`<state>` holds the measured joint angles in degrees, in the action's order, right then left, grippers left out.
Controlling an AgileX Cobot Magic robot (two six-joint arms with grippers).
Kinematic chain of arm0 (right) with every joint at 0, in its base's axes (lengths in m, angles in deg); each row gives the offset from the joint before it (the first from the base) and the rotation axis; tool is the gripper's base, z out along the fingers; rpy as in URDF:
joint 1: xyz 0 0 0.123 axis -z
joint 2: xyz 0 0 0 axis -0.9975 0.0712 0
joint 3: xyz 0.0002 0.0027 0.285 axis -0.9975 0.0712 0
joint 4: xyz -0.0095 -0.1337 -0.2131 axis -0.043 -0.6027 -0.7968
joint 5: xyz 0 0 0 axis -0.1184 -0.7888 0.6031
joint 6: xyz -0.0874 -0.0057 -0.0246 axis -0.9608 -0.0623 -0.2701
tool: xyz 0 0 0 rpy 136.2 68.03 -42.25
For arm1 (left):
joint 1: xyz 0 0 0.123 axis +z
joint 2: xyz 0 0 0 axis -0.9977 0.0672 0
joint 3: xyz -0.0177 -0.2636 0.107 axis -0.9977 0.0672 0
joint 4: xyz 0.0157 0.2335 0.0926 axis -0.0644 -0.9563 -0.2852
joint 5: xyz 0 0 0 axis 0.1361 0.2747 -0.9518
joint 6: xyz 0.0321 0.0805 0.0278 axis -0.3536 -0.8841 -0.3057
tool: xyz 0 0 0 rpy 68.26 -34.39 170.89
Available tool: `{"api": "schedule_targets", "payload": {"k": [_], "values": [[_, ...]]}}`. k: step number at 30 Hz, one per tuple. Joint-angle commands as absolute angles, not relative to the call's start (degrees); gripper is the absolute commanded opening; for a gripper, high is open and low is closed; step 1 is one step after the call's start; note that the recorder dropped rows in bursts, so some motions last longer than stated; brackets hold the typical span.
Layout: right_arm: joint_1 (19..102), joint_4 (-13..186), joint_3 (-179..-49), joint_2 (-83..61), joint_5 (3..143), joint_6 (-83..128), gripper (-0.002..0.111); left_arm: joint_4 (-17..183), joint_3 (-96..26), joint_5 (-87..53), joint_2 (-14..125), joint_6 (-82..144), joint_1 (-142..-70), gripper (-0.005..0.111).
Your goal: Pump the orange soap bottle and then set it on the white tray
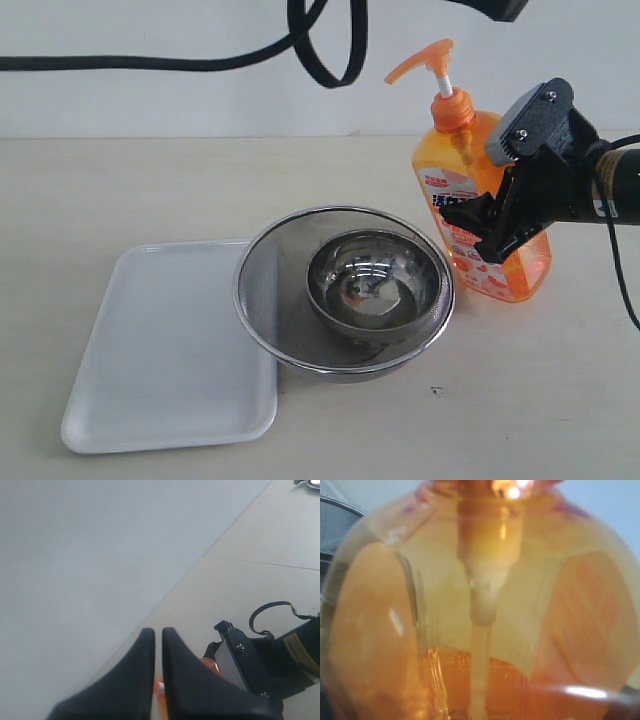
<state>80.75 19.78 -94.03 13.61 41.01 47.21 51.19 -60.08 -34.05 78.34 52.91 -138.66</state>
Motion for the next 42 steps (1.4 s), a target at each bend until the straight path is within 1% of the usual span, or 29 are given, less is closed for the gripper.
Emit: {"api": "schedule_targets", "payload": {"k": [1, 10, 16, 20, 24, 29, 35, 42], "values": [[80.7, 21.4, -94.53, 12.92, 38.73, 46.56, 0.0, 50.84, -60.24, -33.47, 78.24, 51.72, -137.35, 0.005], [80.7, 21.29, -94.53, 12.92, 38.51, 46.56, 0.0, 51.54, -60.24, -33.17, 80.86, 51.6, -134.72, 0.005], [80.7, 21.06, -94.53, 12.92, 38.4, 47.52, 0.0, 51.95, -60.36, -30.43, 82.46, 51.47, -133.89, 0.005], [80.7, 20.13, -94.53, 12.92, 38.4, 48.19, 0.0, 54.47, -62.63, -31.76, 83.35, 51.47, -132.56, 0.005], [80.7, 20.14, -94.53, 12.92, 38.4, 48.33, 0.0, 59.2, -66.82, -36.83, 84.39, 48.07, -131.95, 0.005], [80.7, 19.21, -94.53, 12.92, 38.4, 48.72, 0.0, 64.22, -74.12, -46.87, 86.89, 41.4, -131.87, 0.005], [80.7, 18.36, -93.93, 13.02, 38.77, 48.3, 0.0, 69.31, -80.73, -51.34, 89.85, 37.78, -131.87, 0.005], [80.7, 17.51, -93.93, 13.02, 38.77, 48.3, 0.0, 75.04, -85.85, -60.45, 93.62, 32.16, -131.87, 0.005]]}}
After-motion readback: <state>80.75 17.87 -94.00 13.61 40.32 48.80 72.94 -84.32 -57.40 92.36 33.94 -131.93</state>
